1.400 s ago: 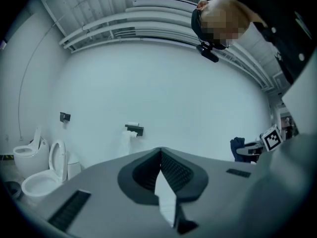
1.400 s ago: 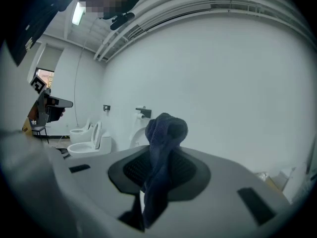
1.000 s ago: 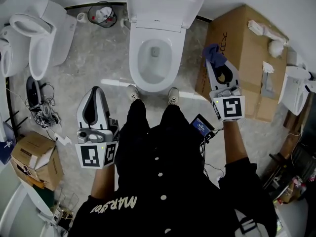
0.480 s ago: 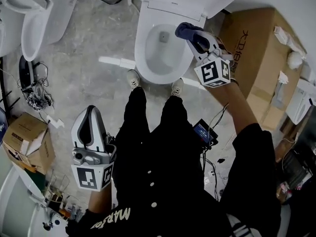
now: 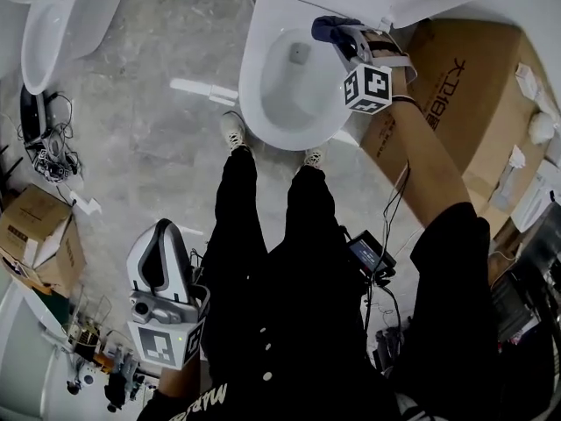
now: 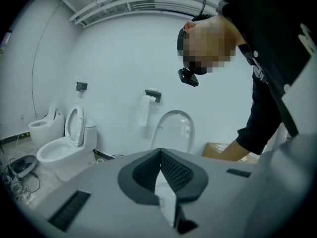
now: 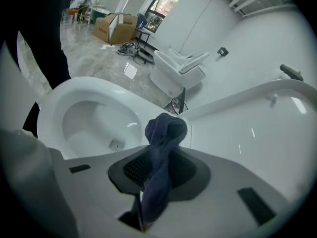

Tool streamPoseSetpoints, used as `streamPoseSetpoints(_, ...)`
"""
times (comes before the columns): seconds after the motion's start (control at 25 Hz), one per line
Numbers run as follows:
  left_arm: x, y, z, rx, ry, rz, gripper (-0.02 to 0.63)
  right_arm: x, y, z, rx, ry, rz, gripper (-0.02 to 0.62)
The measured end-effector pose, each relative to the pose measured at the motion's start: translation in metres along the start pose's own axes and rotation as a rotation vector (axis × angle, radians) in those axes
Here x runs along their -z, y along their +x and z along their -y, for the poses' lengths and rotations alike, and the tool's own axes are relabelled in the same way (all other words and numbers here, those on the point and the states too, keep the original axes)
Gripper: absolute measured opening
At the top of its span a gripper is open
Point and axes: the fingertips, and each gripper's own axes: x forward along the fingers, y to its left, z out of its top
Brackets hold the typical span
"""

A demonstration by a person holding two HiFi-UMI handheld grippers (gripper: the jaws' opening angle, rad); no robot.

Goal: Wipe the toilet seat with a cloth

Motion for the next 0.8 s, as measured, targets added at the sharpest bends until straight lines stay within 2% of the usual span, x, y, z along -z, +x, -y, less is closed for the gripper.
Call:
streamPoseSetpoints(0.2,0.021,0.009,-0.003,-0.018,-0.05,-0.029,0.011,0.022,0.052,-0.026,-0.043,-0.117,-0.053,0.086)
streamPoseSetpoints(0.36,0.031,0.026,-0.004,-0.029,-0.06,-0.049,0.011,0.032,0.081,-0.049,-0.067,-0.302,-0.059,0.086)
streamPoseSetpoints(0.6,0.05,0.016,-0.01,-0.062,-0.072,-0.091,0.011,0.022,0.104,-0.051,-0.069,-0.524,-0.022,0.086)
streamPoseSetpoints(0.72,0.049,0.033,-0.006,-0.057,-0.082,-0.081,0.011,0.023,0.114,-0.054,-0.08,-0.599,-0.004,0.086)
streamPoseSetpoints(0.8,0.052,0.032,-0.006,-0.067,-0.093,-0.071,0.011,0.023,0.115,-0.055,-0.085,-0.61,0.013,0.086)
